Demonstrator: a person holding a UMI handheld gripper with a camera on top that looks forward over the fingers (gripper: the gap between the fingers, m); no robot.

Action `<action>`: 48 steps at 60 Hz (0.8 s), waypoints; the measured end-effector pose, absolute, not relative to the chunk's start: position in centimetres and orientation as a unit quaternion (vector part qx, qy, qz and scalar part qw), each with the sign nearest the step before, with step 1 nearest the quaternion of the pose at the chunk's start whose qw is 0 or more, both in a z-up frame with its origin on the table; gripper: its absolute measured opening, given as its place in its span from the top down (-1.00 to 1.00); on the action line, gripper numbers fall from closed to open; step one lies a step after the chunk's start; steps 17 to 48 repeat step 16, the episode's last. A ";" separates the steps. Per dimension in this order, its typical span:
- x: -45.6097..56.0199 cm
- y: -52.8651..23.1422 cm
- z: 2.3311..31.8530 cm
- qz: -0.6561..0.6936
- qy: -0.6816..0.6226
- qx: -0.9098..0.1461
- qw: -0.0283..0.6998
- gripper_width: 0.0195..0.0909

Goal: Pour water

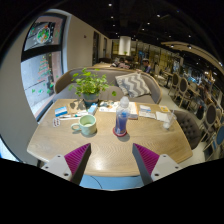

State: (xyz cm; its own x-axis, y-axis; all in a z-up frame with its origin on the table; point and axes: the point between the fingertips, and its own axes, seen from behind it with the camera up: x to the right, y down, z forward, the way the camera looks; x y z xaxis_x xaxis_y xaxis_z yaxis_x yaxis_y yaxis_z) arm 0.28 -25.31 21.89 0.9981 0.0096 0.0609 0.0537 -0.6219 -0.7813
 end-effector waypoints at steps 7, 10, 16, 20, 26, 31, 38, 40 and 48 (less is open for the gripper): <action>-0.3 -26.0 22.2 -0.022 -0.008 -0.901 0.434 -0.83; -0.2 -26.0 22.5 -0.025 -0.014 -0.898 0.440 -0.85; 0.0 -25.9 22.9 -0.035 -0.018 -0.896 0.442 -0.84; 0.0 -25.9 22.9 -0.035 -0.018 -0.896 0.442 -0.84; 0.0 -25.9 22.9 -0.035 -0.018 -0.896 0.442 -0.84; 0.0 -25.9 22.9 -0.035 -0.018 -0.896 0.442 -0.84; 0.0 -25.9 22.9 -0.035 -0.018 -0.896 0.442 -0.84; 0.0 -25.9 22.9 -0.035 -0.018 -0.896 0.442 -0.84; 0.0 -25.9 22.9 -0.035 -0.018 -0.896 0.442 -0.84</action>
